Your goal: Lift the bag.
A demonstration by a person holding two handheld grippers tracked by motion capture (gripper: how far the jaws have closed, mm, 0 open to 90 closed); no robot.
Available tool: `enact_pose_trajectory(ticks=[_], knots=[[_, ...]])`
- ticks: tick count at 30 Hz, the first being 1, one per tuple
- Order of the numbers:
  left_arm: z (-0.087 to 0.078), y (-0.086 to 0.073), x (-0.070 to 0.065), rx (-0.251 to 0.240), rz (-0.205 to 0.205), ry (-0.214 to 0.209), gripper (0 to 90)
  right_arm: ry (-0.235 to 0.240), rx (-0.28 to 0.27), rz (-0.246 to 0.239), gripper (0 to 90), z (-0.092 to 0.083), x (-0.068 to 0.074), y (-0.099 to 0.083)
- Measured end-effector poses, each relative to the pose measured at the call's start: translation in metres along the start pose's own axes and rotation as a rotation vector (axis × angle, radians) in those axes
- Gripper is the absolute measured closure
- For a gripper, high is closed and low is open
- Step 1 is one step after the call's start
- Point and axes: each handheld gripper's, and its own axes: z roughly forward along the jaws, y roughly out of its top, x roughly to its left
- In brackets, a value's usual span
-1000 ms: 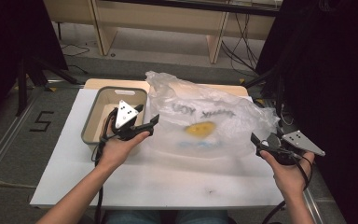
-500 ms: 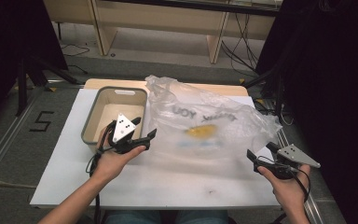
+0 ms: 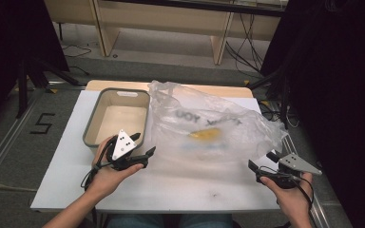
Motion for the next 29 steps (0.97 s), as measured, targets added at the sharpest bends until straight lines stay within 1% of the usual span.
enact_pose_trajectory(ticks=[2,7,9,18,29], knots=[[-0.001,-0.003,0.000,0.012,0.009,-0.001,30.2,0.006,0.004,0.003,20.5,0.000,0.001,-0.001],[-0.003,-0.011,-0.001,0.029,0.017,-0.006,29.6,0.016,0.008,0.002,21.1,0.000,0.002,-0.003],[-0.003,-0.012,-0.002,0.032,0.013,-0.008,29.3,0.018,0.005,0.000,21.2,0.000,0.003,-0.003],[-0.003,-0.015,-0.001,0.036,0.020,-0.007,28.7,0.025,-0.005,0.003,21.5,-0.001,0.003,-0.003],[-0.004,-0.016,0.000,0.038,0.016,-0.005,28.3,0.034,-0.012,0.007,22.0,-0.003,0.004,-0.004]])
